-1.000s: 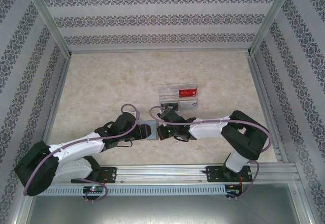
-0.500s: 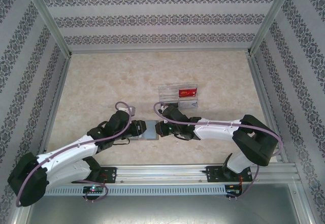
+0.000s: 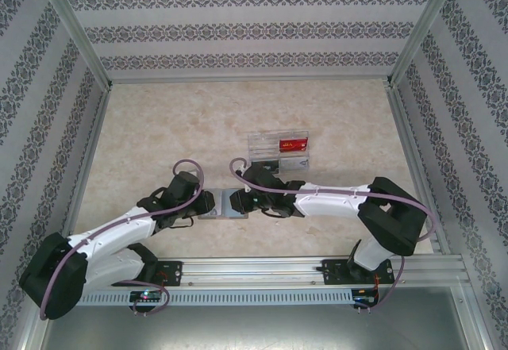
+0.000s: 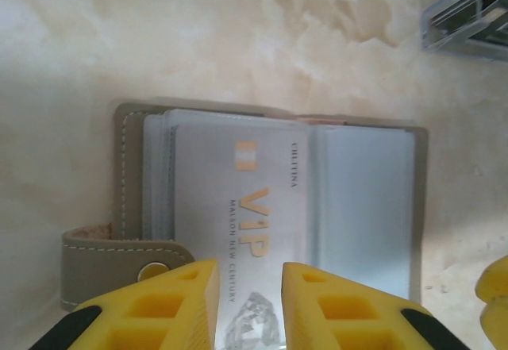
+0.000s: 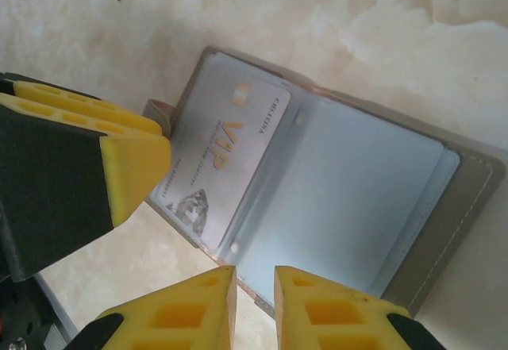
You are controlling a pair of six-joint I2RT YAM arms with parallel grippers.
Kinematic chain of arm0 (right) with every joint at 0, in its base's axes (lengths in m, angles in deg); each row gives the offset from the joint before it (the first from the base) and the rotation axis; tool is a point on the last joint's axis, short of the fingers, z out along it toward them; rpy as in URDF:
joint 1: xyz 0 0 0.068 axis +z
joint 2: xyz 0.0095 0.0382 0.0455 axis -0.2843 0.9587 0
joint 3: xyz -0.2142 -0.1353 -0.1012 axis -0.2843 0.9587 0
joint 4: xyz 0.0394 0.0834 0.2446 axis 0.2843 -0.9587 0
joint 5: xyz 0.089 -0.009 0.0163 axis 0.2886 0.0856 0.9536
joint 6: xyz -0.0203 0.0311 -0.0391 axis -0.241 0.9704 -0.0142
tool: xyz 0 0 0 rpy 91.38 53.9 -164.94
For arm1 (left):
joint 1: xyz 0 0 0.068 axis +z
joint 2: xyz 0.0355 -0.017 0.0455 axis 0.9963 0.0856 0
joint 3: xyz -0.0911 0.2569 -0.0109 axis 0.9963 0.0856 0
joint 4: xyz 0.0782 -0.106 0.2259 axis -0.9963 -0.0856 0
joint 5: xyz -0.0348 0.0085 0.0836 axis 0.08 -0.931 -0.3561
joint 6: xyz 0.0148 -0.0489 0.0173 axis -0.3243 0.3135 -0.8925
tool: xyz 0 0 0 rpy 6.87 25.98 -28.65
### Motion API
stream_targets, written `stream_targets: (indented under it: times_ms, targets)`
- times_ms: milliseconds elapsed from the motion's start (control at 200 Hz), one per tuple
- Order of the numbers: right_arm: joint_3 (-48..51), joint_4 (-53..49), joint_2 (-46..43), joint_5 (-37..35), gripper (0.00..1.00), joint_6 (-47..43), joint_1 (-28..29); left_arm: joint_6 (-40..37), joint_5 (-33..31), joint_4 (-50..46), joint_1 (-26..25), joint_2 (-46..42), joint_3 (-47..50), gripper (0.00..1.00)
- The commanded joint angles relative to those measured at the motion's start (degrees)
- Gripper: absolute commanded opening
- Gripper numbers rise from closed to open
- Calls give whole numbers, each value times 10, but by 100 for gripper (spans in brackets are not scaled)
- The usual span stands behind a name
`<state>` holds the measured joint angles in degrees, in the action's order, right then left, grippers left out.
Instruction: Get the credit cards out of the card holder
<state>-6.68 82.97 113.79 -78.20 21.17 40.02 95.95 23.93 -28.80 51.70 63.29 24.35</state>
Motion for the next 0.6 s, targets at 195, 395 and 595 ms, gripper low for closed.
stream_targets:
  times_ms: [195, 395, 595]
  targets:
    - [-25, -14, 19, 0, 23, 10, 10, -6, -33, -35, 6, 2, 7, 29]
    - [-30, -13, 31, 0, 26, 13, 10, -4, -12, -19, 7, 10, 14, 34]
    - [-31, -4, 43, 6, 27, 18, 10, 1, 11, 1, 6, 31, 19, 35]
